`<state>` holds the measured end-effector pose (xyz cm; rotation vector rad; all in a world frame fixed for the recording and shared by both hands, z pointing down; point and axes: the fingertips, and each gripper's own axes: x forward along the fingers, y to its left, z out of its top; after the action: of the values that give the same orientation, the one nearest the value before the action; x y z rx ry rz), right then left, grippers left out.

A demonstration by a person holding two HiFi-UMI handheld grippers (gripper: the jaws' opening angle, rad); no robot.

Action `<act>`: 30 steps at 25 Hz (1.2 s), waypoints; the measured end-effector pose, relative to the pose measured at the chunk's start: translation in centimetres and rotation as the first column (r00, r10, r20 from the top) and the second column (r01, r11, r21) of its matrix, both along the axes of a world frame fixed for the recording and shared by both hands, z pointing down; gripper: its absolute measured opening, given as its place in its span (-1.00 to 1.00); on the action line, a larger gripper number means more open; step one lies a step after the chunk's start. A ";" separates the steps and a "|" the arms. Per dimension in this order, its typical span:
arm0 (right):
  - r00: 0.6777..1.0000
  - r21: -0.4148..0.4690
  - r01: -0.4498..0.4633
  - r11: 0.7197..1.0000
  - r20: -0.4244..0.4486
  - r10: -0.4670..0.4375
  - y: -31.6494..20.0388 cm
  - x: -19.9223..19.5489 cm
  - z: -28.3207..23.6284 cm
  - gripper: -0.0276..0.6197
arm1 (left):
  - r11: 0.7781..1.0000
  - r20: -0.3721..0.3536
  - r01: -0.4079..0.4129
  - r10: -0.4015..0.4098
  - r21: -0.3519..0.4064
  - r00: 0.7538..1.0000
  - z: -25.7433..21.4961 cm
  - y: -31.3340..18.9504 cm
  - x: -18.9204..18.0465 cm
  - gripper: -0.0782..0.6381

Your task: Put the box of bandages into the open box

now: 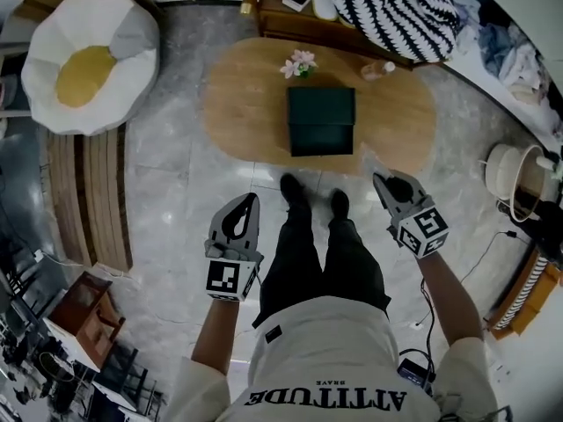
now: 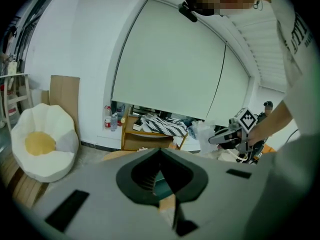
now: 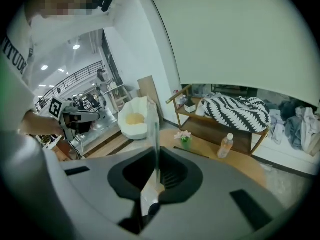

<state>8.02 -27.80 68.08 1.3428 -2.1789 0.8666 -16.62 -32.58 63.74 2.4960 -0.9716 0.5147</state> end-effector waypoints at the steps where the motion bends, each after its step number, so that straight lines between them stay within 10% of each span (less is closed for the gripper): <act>1: 1.000 -0.016 0.006 1.000 0.001 -0.006 0.0 0.0 0.9 -0.80 | 1.000 0.001 -0.002 0.002 -0.005 1.000 0.6 0.0 0.3 -0.72; 30: 0.984 -0.361 0.177 0.916 0.078 -0.159 -2.8 -1.3 31.5 -0.79 | 0.954 0.002 0.237 -0.241 -0.184 0.970 17.3 2.0 5.8 -0.72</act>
<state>6.76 -30.62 99.56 0.9470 -2.0005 1.1765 -10.80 -30.56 81.02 2.1800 -1.1453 0.4764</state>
